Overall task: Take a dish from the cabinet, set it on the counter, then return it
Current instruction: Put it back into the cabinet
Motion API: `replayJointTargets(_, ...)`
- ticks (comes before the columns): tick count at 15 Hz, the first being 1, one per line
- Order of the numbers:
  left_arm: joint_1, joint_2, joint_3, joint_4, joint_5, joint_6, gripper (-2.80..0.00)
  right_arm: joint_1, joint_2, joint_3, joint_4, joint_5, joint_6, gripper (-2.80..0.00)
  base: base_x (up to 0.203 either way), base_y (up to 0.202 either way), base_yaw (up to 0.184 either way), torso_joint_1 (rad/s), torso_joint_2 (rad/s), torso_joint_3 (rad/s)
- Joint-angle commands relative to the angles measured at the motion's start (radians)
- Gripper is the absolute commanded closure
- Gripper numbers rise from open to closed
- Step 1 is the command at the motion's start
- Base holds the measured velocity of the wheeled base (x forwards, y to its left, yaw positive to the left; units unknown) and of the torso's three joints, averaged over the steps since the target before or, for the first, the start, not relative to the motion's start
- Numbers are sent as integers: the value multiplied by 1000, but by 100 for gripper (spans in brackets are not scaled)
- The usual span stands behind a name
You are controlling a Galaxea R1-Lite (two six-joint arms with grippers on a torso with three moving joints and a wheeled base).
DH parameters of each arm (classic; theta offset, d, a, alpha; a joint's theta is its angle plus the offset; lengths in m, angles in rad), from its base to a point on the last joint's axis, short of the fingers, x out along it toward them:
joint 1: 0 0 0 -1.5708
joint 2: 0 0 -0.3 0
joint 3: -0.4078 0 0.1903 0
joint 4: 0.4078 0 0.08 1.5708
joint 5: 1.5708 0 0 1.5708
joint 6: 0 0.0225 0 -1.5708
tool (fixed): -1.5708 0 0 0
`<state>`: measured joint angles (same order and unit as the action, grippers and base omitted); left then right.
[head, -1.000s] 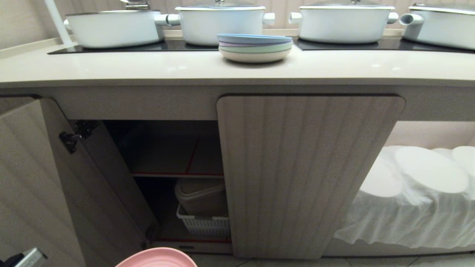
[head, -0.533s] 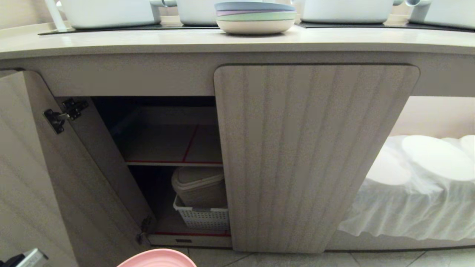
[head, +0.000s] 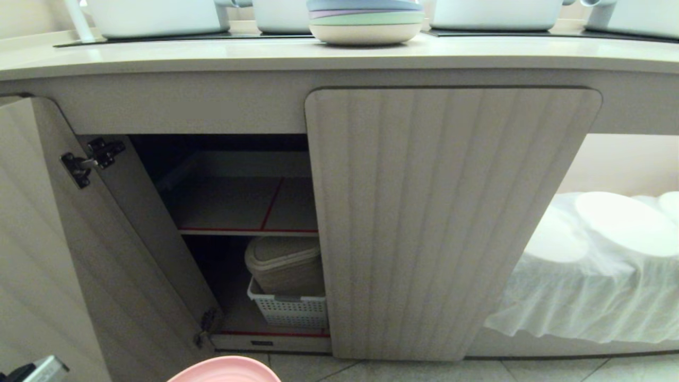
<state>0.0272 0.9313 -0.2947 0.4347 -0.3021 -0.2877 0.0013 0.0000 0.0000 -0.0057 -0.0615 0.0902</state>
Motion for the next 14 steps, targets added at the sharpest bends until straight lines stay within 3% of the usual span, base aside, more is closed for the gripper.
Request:
replayJointTargets(1,0,3,0,3,-2,-2,0,0,0,0,0,0,0,0,0,0,0,0,0,0)
replayJointTargets(14,0,4,-2,1,0,-10,0,0,0,0,0,-1,0,0,0,0,0,0,0,0)
